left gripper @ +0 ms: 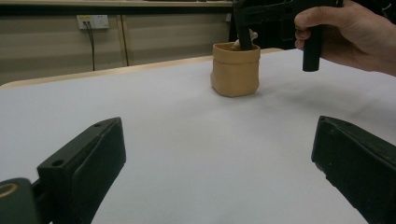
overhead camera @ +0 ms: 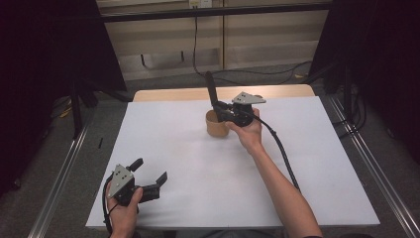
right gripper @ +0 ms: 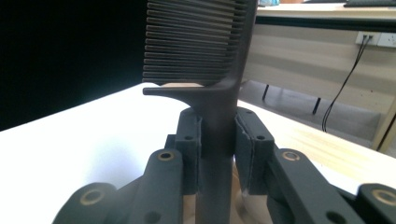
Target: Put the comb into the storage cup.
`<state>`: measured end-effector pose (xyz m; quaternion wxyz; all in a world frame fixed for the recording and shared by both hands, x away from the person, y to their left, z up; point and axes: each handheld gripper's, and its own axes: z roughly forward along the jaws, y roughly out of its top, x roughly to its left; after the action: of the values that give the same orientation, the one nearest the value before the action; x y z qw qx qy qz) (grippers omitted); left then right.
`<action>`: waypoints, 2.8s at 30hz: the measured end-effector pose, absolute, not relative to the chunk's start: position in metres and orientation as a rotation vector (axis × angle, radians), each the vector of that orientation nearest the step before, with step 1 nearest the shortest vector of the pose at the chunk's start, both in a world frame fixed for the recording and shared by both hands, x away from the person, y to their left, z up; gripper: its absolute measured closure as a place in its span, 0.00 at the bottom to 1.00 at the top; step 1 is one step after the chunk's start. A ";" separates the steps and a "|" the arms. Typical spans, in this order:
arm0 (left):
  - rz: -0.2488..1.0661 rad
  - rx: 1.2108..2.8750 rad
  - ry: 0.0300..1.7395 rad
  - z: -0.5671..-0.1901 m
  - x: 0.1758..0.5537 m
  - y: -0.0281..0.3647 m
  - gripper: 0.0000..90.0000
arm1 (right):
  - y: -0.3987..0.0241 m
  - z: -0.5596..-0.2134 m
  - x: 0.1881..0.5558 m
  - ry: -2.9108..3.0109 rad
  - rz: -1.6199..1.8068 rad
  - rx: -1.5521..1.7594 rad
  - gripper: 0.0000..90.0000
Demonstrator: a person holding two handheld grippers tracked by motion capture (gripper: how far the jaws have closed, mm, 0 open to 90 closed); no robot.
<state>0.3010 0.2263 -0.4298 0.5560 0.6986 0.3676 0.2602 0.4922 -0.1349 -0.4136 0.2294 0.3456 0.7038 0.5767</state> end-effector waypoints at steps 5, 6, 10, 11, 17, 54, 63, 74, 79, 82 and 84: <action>0.616 1.646 0.874 -0.430 0.301 0.227 0.03 | -0.135 -0.415 0.490 1.941 1.579 0.942 0.81; 0.616 1.648 0.873 -0.430 0.301 0.227 0.03 | -0.135 -0.415 0.490 1.940 1.580 0.942 0.81; 0.614 1.644 0.872 -0.430 0.301 0.226 0.03 | -0.135 -0.415 0.489 1.941 1.571 0.933 0.81; 0.614 1.643 0.872 -0.430 0.301 0.226 0.03 | -0.134 -0.415 0.488 1.940 1.568 0.929 0.81; 0.614 1.649 0.870 -0.430 0.301 0.227 0.03 | -0.133 -0.416 0.488 1.939 1.562 0.919 0.81; 0.612 1.648 0.863 -0.429 0.302 0.227 0.03 | -0.131 -0.426 0.480 1.995 1.505 0.977 0.71; 0.610 1.649 0.862 -0.430 0.302 0.226 0.03 | -0.135 -0.421 0.475 1.969 1.540 0.976 0.63; 0.612 1.649 0.871 -0.430 0.303 0.226 0.03 | -0.152 -0.415 0.468 1.925 1.559 1.025 0.47; 0.613 1.647 0.878 -0.430 0.303 0.227 0.04 | -0.156 -0.412 0.466 1.924 1.569 1.027 0.38; 0.617 1.647 0.879 -0.430 0.303 0.227 0.04 | -0.158 -0.411 0.464 1.921 1.567 1.030 0.32; 0.618 1.647 0.879 -0.430 0.303 0.227 0.03 | -0.159 -0.410 0.463 1.919 1.570 1.039 0.27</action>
<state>0.3029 0.2271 -0.4304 0.5542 0.6971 0.3721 0.2617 0.4629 -0.1593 -0.4104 0.2245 0.3767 0.6956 0.5690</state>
